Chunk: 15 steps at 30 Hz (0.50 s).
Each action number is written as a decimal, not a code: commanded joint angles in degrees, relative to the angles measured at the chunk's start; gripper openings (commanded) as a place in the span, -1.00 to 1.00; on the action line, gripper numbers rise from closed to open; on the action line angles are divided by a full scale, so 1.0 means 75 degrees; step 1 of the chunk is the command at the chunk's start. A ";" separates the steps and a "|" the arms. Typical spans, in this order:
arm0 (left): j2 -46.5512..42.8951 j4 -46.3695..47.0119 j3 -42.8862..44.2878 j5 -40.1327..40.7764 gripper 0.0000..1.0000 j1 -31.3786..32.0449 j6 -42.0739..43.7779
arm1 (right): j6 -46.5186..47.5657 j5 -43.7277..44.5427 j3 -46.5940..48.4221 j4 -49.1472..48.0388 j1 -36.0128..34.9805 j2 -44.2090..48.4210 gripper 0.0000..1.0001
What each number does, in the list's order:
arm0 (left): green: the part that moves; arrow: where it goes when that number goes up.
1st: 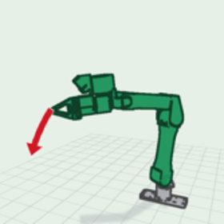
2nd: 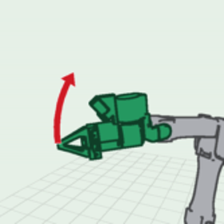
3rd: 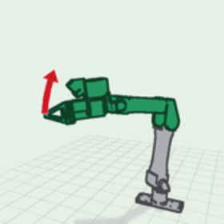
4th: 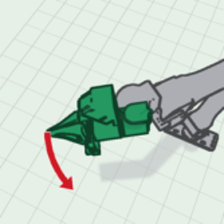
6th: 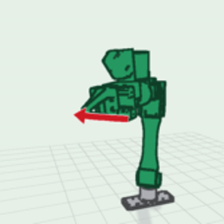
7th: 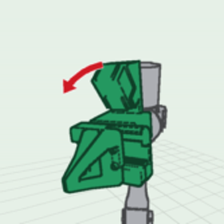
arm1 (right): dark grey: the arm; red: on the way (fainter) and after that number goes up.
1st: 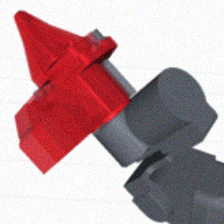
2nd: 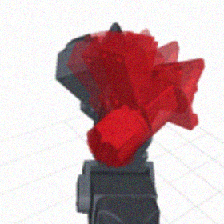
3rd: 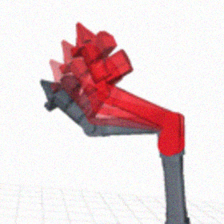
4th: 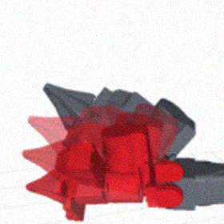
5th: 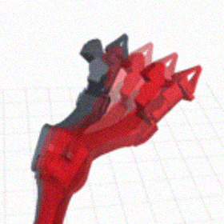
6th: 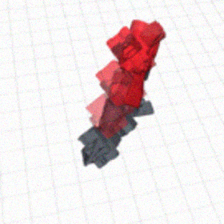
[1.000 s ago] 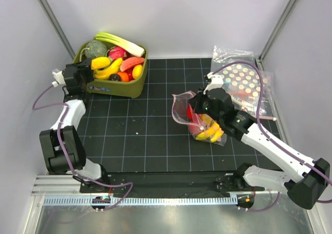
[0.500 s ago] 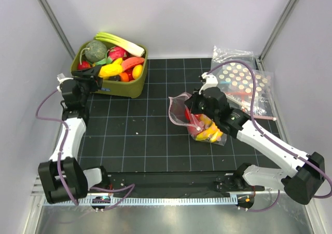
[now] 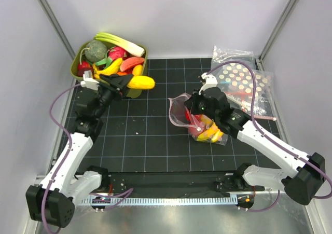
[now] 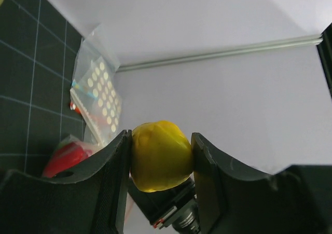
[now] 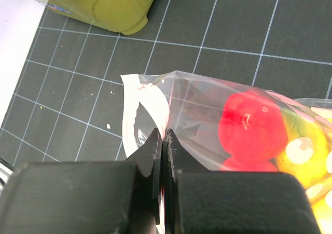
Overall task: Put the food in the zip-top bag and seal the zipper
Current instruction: Place the fake fruit in the zipper food storage bag.
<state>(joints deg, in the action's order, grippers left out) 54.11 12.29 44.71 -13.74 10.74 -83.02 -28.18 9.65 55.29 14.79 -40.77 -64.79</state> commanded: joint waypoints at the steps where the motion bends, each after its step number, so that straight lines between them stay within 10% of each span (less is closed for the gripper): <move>1: -0.0124 -0.0046 -0.0172 0.0705 -0.95 0.0874 0.0569 | 0.0008 -0.0021 0.0222 -0.0226 -0.0025 0.0459 -0.98; 15: 0.1445 0.0517 0.0542 0.2218 -0.97 0.3546 0.2313 | -0.0273 0.0039 0.0550 0.0021 -0.0025 0.0940 -0.98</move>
<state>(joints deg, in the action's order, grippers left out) 64.05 12.03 44.99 -1.50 34.92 -71.40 -28.86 10.35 55.86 16.43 -40.75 -59.53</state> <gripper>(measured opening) 0.493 0.041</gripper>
